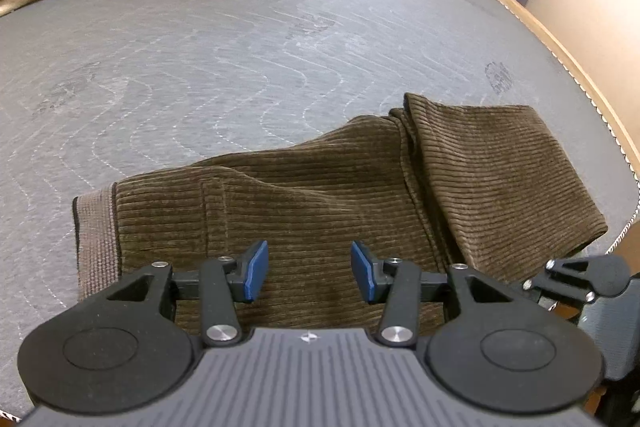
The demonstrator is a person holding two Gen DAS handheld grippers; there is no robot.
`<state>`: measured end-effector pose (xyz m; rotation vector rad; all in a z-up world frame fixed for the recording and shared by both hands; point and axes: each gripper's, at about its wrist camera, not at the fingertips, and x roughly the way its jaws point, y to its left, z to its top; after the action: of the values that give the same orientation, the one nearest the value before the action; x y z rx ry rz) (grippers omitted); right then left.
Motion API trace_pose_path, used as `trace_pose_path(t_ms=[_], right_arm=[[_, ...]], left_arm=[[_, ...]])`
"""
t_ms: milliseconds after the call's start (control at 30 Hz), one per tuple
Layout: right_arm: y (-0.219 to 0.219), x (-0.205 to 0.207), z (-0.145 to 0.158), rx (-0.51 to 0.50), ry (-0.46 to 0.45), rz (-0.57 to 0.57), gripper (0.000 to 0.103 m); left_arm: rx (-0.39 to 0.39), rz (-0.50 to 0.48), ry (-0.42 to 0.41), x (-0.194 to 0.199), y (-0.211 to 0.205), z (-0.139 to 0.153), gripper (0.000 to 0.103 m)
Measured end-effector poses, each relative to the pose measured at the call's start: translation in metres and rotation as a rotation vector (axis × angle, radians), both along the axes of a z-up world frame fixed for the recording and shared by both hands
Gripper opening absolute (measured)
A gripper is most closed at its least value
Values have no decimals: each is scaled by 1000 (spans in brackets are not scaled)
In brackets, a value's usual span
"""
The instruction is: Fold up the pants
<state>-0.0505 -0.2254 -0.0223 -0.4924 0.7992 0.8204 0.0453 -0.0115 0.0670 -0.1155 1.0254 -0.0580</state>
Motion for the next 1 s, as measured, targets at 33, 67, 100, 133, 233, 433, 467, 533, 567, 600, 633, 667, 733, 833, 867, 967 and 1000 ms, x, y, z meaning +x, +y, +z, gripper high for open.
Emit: trace_pose_path(t_ms=[33, 67, 100, 133, 233, 433, 467, 533, 567, 600, 633, 667, 733, 833, 867, 967, 1000], right_arm=[[-5, 2, 6, 31, 12, -28, 18], [-10, 4, 11, 74, 19, -60, 17], [-18, 7, 20, 128, 18, -95, 17], [-25, 9, 27, 177, 10, -131, 18], [-42, 19, 38, 268, -1, -216, 22], [-37, 26, 7, 100, 79, -205, 30], [-41, 27, 13, 122, 74, -218, 30], [-59, 31, 31, 220, 27, -287, 30], [-69, 35, 39, 253, 7, -336, 30], [-80, 39, 44, 274, -11, -394, 30], [-94, 45, 47, 285, -37, -477, 31], [-106, 50, 47, 279, -49, -554, 31], [-132, 66, 37, 216, -22, -743, 31], [-169, 82, 5, 102, 136, -917, 23], [-178, 83, 0, 131, 168, -940, 22], [-187, 79, 8, 200, 161, -953, 21], [-185, 73, 9, 215, 140, -953, 21]], left_arm=[[-1, -7, -1, 1, -3, 0, 51], [2, -15, -3, 2, -6, 0, 53], [7, -23, -3, 3, -8, -1, 54], [10, -28, -1, 4, -11, -2, 54], [12, -47, 1, 8, -21, -3, 54], [16, -73, 5, 21, -43, -8, 54], [15, -80, 7, 24, -48, -9, 54], [20, -105, 6, 29, -60, -12, 54], [24, -122, 7, 31, -66, -13, 54], [27, -137, 8, 33, -72, -14, 54], [28, -152, 8, 34, -78, -16, 54], [31, -169, 10, 36, -85, -18, 54], [34, -199, 17, 38, -97, -23, 54], [25, -242, 28, 40, -111, -30, 53], [25, -259, 34, 40, -116, -33, 52], [-6, -288, 67, 41, -122, -41, 46], [-27, -294, 96, 42, -124, -46, 46]])
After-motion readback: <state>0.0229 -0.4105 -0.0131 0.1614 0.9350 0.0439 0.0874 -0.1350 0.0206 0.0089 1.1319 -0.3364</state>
